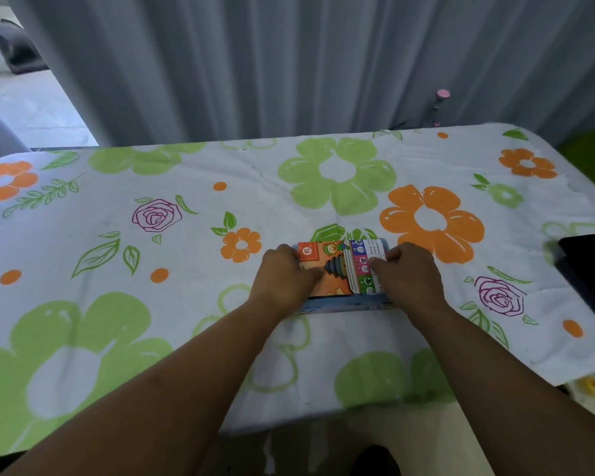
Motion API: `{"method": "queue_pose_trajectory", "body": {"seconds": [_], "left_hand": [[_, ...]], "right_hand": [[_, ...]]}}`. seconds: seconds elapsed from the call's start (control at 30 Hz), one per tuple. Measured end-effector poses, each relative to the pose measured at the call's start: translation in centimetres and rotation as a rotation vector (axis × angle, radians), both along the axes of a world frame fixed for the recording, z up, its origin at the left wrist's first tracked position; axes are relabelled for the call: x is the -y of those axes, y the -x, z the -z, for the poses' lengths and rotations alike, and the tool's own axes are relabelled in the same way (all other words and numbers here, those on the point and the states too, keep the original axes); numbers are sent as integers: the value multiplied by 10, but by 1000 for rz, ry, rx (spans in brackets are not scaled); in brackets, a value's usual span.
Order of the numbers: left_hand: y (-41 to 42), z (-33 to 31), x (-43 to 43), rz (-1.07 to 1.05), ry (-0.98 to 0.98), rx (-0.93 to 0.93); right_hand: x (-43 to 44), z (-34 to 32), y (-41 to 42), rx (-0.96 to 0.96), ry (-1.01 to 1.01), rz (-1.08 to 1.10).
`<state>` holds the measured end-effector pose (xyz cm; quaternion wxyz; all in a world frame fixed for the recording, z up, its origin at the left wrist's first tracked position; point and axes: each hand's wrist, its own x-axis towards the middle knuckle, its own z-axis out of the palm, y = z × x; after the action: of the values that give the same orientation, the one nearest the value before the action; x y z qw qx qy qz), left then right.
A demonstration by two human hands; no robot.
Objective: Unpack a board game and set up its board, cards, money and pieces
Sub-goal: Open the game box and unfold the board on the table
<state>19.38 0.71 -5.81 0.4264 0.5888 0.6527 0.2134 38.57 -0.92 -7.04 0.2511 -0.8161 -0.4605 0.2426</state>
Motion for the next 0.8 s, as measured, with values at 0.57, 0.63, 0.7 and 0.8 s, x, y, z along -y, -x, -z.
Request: {"method": "queue_pose_trajectory", "body": {"seconds": [0.57,0.63,0.7,0.8], "left_hand": [[25,-40,4,-306,136,520],[34,-49,7,-311,108,543],[43,-59,10,-301,81,561],[58,-75,18,-308,52,606]], "right_hand": [[0,-44,14,-405,-174,125],[1,-51,21,-400,-181,106],[0,-61,28,-394,-196,84],[1,-78,42,-428,-207,60]]}}
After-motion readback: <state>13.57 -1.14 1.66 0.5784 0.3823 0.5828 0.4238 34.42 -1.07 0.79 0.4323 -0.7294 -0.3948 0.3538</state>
